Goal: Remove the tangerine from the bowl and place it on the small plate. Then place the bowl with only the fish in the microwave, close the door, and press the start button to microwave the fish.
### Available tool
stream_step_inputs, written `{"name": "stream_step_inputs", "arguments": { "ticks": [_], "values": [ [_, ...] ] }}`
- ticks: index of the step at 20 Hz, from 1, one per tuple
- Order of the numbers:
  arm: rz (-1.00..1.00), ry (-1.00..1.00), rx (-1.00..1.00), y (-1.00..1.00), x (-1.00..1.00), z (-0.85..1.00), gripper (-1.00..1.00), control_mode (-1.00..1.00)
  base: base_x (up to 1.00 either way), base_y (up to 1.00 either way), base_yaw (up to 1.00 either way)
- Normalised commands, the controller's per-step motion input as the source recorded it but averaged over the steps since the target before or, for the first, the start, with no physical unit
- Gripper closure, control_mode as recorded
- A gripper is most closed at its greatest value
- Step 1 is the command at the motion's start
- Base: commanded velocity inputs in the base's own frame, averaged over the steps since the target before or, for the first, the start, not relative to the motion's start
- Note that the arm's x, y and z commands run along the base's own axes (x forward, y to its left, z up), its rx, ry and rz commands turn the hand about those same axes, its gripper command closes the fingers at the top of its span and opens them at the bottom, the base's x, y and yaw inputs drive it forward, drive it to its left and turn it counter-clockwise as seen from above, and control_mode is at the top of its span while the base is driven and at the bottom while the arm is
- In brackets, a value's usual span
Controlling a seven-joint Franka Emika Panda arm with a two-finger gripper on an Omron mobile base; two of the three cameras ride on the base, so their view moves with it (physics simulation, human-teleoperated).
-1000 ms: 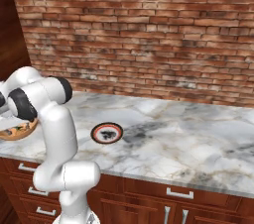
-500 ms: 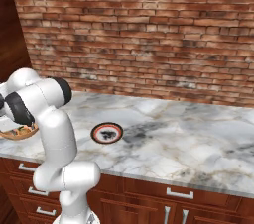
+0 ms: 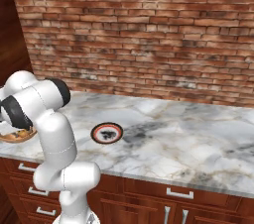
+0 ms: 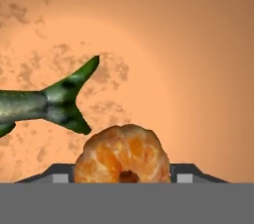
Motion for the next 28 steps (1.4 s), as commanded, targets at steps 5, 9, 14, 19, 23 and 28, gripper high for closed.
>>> {"name": "stream_step_inputs", "arguments": {
  "ticks": [5,9,14,19,23,28],
  "values": [
    [0.08,-0.02,0.01,0.0,0.0,0.03,1.0,-1.0,0.0,0.0,0.0],
    [0.04,-0.14,0.0,-0.03,-0.04,0.67,1.0,-1.0,0.0,0.0,0.0],
    [0.01,-0.11,0.05,-0.43,-0.09,1.0,1.0,-1.0,0.0,0.0,0.0],
    [0.0,-0.01,0.19,-0.66,-0.01,0.95,1.0,-1.0,0.0,0.0,0.0],
    [-0.07,0.0,0.29,-0.96,0.0,0.41,1.0,-1.0,0.0,0.0,0.0],
    [-0.11,0.01,0.09,-1.0,0.0,-0.11,1.0,-1.0,0.0,0.0,0.0]
  ]
}}
